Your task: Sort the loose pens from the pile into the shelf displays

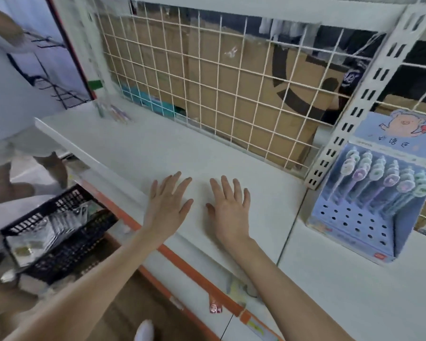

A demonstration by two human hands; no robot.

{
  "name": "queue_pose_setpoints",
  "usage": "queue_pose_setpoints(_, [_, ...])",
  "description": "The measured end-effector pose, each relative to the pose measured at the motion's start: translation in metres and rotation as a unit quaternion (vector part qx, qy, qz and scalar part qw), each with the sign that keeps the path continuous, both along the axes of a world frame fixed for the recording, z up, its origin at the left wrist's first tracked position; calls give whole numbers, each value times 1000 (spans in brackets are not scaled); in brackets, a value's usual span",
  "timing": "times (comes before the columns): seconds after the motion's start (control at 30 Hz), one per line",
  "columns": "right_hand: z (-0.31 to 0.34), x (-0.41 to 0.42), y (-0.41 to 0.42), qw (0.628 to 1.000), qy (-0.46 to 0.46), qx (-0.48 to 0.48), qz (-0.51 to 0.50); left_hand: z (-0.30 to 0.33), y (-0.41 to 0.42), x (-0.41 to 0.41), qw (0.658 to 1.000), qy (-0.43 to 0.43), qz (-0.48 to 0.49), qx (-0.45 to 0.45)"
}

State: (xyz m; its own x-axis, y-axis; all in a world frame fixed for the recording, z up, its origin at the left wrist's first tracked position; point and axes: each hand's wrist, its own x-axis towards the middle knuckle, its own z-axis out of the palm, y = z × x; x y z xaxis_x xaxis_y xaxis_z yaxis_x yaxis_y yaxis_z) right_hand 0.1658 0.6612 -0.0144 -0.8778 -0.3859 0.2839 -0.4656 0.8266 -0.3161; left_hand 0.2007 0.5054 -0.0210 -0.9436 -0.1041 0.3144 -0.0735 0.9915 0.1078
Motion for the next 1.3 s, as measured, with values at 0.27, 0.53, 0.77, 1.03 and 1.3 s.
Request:
queue_pose_setpoints(0.27, [10,-21,-133,1000,-13,-6,4,10,-134,-13,999,-9,-9,33])
queue_pose_setpoints(0.53, [20,-44,-275,999,-46,16,6,15,-292,-20,999,5,12,53])
queue_pose_setpoints(0.77, [28,-76,-357,997,-54,38,45,21,-362,-42,996,28,37,78])
queue_pose_setpoints(1.03, [14,-134,-417,996,-75,15,41,2,-406,-90,997,-11,39,69])
queue_pose_setpoints(1.3, [6,-216,-473,994,-104,-12,24,-4,-465,-181,993,-32,51,106])
